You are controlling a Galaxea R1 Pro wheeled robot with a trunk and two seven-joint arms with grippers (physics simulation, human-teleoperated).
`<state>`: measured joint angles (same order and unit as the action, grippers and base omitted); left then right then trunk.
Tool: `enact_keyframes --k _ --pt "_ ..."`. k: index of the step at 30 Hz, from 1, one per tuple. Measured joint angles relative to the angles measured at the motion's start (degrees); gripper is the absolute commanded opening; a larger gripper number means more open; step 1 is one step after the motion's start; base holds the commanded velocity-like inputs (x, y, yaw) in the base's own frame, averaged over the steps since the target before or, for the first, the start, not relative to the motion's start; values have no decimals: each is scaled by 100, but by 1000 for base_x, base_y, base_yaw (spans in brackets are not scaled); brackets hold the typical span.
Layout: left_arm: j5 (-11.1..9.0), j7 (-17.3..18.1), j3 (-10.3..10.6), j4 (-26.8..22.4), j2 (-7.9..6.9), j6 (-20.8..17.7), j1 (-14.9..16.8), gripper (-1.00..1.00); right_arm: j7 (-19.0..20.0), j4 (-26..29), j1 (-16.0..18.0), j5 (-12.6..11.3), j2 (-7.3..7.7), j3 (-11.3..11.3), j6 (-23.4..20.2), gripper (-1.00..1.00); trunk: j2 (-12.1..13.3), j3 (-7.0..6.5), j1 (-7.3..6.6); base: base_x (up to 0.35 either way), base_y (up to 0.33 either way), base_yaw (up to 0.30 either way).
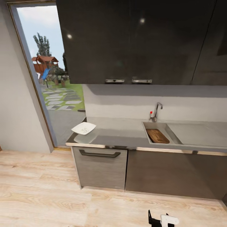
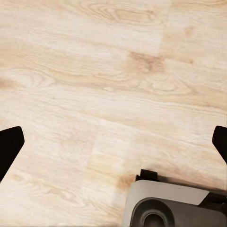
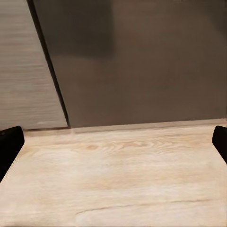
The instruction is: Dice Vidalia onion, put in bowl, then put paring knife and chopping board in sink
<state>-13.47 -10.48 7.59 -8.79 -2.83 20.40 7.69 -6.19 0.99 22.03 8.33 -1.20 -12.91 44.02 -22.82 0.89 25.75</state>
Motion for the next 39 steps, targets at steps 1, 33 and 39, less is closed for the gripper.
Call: enact_keyframes --k 1,33,39 --pt "0 0 0 -1 -2 0 0 100 2 0 0 -1 9 -5 -5 100 0 0 0 0 0 282" --pt "-32 -40 19 1296 46 -386 -17 100 -74 118 -2375 -719 553 -50 -3261 100 0 0 0 0 0 30" --pt "-28 -39 18 1315 167 -1945 -21 100 -47 382 -2376 -829 384 -51 -3166 100 0 0 0 0 0 0"
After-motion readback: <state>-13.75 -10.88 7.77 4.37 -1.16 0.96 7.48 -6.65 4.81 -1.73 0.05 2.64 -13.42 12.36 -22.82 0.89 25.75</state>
